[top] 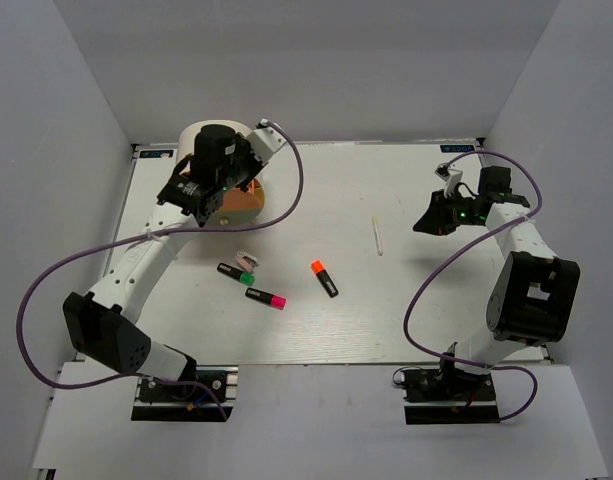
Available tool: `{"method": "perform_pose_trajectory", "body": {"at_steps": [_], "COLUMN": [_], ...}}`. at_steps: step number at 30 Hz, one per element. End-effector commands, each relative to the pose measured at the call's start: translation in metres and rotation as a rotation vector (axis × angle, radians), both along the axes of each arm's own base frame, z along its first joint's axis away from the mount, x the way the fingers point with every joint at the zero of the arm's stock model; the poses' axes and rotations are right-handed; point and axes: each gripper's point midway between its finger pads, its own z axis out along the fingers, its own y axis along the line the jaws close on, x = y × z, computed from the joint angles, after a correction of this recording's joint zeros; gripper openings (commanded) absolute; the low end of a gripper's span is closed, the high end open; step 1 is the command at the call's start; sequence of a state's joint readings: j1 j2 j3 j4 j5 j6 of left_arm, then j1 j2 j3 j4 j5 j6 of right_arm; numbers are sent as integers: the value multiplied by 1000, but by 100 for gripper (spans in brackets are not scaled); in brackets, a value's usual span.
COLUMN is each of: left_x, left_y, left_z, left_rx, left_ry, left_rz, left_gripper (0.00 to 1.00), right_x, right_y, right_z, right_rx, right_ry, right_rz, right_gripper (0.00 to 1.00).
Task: Sort the stationery into containers
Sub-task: Place the pen in the drawer.
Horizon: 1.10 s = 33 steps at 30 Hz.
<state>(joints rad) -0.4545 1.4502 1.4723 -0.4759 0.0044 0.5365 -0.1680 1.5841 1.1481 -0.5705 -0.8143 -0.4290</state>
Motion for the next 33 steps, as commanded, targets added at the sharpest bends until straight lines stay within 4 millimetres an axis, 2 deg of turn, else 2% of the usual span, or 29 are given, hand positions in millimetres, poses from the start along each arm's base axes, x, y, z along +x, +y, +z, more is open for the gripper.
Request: {"method": "perform_pose_trajectory", "body": {"at_steps": [1, 4, 5, 10, 13, 15, 16, 21, 30, 33], "left_x": [-11, -14, -17, -14, -8, -6, -4, -1, -8, -9], "left_y": [19, 36, 38, 61, 80, 82, 84, 95, 95, 99], "left_z": [29, 20, 26, 12, 12, 1, 4, -9, -21, -17], "left_rx": [31, 94, 97, 168, 179, 189, 181, 166, 140, 147], "left_ry": [-77, -82, -100, -85, -91, -74, -85, -76, -43, -56], "left_rz": [-25, -30, -50, -55, -43, -77, -76, -97, -148, -142], "left_gripper": [0, 0, 0, 0, 0, 0, 0, 0, 0, 8], "right_x": [4, 3, 3, 3, 3, 2, 2, 0, 1, 3], "right_y": [2, 3, 3, 3, 3, 3, 4, 3, 3, 3], "right_z": [4, 2, 1, 1, 1, 1, 2, 1, -1, -1], "right_rx": [4, 6, 9, 8, 6, 6, 4, 2, 3, 3], "right_ry": [-33, -29, -25, -22, -21, -21, -27, -25, -20, -18], "right_rz": [23, 23, 25, 27, 27, 27, 30, 26, 23, 23], "right_gripper": [13, 13, 14, 14, 14, 14, 14, 16, 19, 21]}}
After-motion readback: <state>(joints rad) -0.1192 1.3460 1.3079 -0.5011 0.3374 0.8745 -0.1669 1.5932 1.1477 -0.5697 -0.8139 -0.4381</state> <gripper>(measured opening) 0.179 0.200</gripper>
